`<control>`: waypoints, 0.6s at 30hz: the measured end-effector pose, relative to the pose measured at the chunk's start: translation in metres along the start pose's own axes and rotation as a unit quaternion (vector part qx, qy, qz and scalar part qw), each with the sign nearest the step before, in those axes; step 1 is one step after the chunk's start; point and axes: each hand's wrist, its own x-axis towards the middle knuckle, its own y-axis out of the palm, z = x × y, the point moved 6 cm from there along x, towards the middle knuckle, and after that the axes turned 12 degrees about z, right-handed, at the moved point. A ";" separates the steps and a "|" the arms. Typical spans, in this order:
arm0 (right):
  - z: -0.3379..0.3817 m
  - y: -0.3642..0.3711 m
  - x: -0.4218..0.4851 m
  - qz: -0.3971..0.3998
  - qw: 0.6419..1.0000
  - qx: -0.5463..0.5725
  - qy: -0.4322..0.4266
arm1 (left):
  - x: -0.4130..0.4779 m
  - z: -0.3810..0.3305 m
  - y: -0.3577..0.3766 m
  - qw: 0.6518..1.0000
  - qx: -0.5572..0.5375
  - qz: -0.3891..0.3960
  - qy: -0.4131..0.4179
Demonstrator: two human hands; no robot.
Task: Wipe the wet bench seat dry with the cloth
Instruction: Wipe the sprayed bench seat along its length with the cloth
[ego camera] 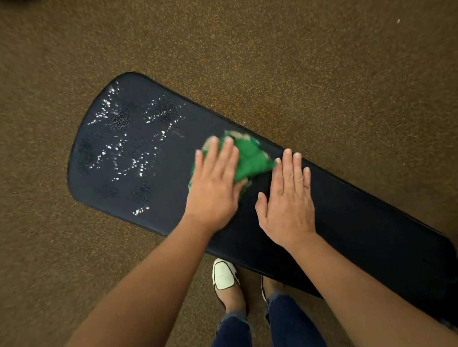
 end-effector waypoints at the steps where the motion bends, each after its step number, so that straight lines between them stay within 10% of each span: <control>1: 0.000 0.000 0.000 0.000 1.000 0.003 -0.002 | -0.009 -0.002 0.003 0.998 0.024 0.021 0.059; 4: -0.001 -0.001 0.000 -0.001 1.000 0.001 -0.006 | -0.007 0.033 -0.008 0.993 0.072 0.020 0.093; 9: 0.000 -0.001 -0.002 -0.002 1.000 -0.006 -0.004 | 0.011 0.050 -0.016 0.992 -0.016 -0.028 -0.119; 14: 0.006 -0.003 0.002 -0.001 0.999 -0.005 -0.033 | -0.020 0.001 0.007 0.999 0.024 0.007 0.030; 18: 0.010 -0.006 0.011 -0.003 0.997 -0.023 -0.069 | -0.003 0.038 -0.006 0.998 0.005 -0.024 -0.059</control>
